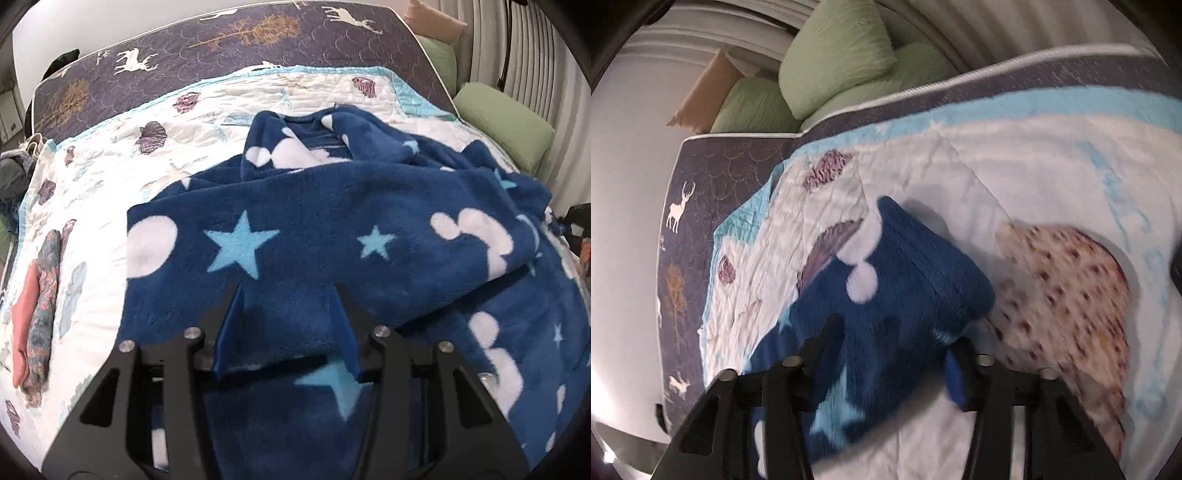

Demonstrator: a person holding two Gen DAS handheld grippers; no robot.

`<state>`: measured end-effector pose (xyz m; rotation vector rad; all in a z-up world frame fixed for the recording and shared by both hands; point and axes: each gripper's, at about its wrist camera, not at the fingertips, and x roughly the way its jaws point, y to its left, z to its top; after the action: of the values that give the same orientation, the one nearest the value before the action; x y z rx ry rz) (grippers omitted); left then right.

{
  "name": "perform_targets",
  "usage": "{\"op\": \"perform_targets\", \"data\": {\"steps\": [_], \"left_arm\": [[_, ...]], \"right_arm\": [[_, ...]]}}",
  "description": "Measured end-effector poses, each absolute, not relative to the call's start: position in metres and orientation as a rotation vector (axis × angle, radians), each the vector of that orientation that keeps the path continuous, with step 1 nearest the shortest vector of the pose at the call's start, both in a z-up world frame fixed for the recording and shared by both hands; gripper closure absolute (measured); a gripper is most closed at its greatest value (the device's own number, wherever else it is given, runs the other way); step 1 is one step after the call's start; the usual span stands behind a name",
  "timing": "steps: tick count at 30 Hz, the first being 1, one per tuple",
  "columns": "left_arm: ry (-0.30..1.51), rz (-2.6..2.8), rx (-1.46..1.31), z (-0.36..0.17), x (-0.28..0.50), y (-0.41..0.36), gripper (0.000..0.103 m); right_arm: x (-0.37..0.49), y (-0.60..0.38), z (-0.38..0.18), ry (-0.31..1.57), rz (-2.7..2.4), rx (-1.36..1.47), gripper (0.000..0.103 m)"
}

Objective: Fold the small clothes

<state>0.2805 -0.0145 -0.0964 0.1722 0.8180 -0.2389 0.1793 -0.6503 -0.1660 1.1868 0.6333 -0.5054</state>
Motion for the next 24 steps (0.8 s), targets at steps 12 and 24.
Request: {"op": "perform_targets", "data": {"steps": [12,24], "left_arm": [[0.824,-0.256,-0.018,-0.083,0.262,0.017,0.052],[0.884,-0.386,-0.136,-0.086,0.245,0.036,0.042]], "right_arm": [[0.215,-0.461,0.024,0.401,0.13,0.665,0.095],[0.219,-0.18,-0.073,0.904,0.516,0.146,0.09]]}}
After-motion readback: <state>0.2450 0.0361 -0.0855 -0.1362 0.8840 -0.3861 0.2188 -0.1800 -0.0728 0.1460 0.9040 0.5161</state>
